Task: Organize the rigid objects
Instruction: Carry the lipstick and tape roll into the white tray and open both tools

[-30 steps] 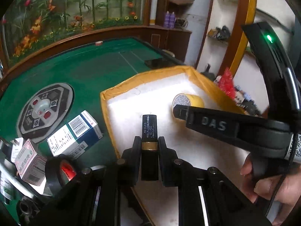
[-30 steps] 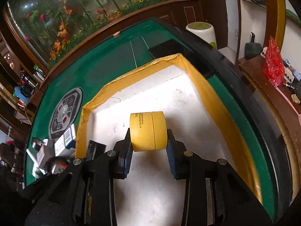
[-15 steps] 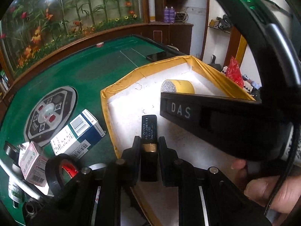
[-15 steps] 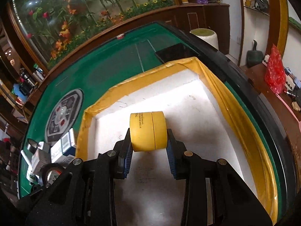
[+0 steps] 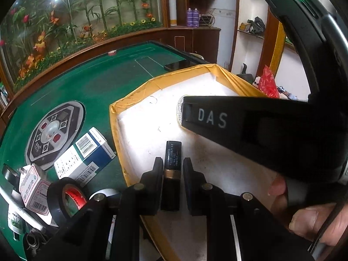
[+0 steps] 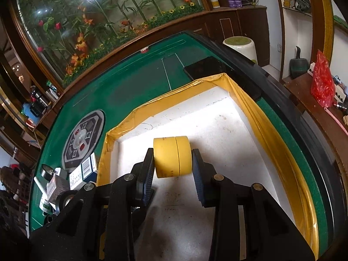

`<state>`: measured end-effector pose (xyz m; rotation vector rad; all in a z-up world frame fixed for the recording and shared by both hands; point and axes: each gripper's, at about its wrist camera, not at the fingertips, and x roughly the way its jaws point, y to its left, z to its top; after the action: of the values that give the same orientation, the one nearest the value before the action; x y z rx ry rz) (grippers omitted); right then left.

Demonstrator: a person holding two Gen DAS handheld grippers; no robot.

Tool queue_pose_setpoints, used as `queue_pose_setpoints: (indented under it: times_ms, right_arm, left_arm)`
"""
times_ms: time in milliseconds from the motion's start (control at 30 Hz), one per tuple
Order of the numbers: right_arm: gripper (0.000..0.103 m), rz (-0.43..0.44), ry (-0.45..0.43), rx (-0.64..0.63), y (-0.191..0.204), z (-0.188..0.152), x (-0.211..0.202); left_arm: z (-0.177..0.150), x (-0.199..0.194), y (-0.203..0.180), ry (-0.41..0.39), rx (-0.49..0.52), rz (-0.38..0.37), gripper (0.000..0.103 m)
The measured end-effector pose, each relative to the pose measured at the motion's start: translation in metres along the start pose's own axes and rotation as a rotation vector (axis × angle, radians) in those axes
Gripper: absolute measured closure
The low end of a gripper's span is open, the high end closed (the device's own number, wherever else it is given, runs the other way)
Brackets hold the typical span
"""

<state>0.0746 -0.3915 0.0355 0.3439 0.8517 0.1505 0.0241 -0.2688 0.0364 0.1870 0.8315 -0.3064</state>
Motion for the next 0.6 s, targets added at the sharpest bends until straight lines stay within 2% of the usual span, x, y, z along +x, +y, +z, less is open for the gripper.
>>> queue_pose_setpoints:
  times_ms: [267,333,400,467,600]
  right_arm:
    - [0.07,-0.002,-0.012,0.01,0.0032,0.0,-0.0012]
    - [0.07,-0.002,-0.017,0.012,0.0018,0.0005,-0.0017]
    - [0.07,-0.003,-0.021,0.013,-0.0002,0.001,-0.003]
    - [0.07,-0.004,-0.024,0.019,-0.0012,0.001,-0.004]
    - [0.07,-0.008,-0.048,0.023,-0.0039,0.0018,-0.0081]
  left_arm:
    - [-0.0002,-0.0017,-0.0013,-0.003,0.001,0.008,0.082]
    - [-0.0003,-0.0017,-0.002,-0.005,0.001,0.005,0.077]
    - [0.0002,-0.0035,-0.002,-0.017,0.001,0.009,0.059]
    - [0.0,-0.0066,-0.0023,-0.039,0.004,0.032,0.051]
    - [0.0009,-0.0095,-0.0011,-0.06,-0.001,0.044,0.047]
